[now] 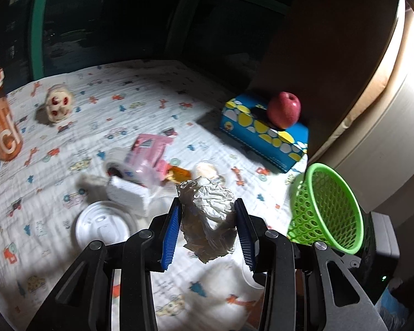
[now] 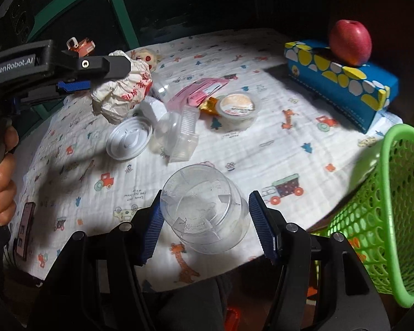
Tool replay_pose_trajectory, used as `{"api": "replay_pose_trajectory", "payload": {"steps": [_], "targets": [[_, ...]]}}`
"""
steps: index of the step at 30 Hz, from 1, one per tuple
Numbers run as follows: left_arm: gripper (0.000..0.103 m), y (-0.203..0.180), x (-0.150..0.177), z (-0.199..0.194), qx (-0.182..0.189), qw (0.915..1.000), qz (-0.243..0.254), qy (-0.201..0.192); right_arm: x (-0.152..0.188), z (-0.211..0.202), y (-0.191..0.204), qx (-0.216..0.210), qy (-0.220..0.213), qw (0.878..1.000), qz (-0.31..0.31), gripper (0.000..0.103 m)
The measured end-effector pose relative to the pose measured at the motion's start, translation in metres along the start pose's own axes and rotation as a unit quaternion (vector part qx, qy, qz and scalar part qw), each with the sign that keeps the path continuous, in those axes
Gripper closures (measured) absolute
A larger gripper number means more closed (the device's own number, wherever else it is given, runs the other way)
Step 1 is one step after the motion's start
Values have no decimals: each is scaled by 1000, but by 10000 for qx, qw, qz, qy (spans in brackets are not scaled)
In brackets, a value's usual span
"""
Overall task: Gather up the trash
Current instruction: 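Carry the tissue and cup to the green wastebasket and release both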
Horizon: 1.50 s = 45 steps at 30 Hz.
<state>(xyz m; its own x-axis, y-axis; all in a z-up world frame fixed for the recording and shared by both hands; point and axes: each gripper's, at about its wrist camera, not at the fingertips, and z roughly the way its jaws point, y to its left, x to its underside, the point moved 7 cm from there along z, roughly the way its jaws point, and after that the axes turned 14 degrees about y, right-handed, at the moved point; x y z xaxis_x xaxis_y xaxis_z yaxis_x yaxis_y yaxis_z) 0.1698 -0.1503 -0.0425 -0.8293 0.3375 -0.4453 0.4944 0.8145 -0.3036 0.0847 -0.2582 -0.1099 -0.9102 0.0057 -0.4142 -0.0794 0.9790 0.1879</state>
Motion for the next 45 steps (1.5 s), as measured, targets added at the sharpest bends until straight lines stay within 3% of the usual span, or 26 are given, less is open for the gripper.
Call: {"api": "replay_pose_trajectory", "payload": {"steps": [10,23,29,33,38,43,45], "targets": [[65,-87,-15,34,365,9967,702,198,12,-56,-89,485,-405,9945,834,43],[65,-192,-18,84,835,9846,1425,571,58,-96,-206,1129,-512,9733,1934,42],[65,-229,-16,103,972,9785,1675,712,79,-98,-230,1167,-447,9663,2251,41],[64,-243,-15,118,1035,9755,1748,847,92,-104,-240,1173,-505,9630,2374,33],[63,-259,-9,133,1068,9721,1839,990,100,-111,-249,1195,-582,9595,2485,32],[49,-268,-4,143,1177,9703,1818,1075,107,-116,-253,1186,-639,9575,2548,32],[48,-268,-1,144,1195,9705,1793,1085,109,-117,-254,1193,-646,9568,2574,31]]}}
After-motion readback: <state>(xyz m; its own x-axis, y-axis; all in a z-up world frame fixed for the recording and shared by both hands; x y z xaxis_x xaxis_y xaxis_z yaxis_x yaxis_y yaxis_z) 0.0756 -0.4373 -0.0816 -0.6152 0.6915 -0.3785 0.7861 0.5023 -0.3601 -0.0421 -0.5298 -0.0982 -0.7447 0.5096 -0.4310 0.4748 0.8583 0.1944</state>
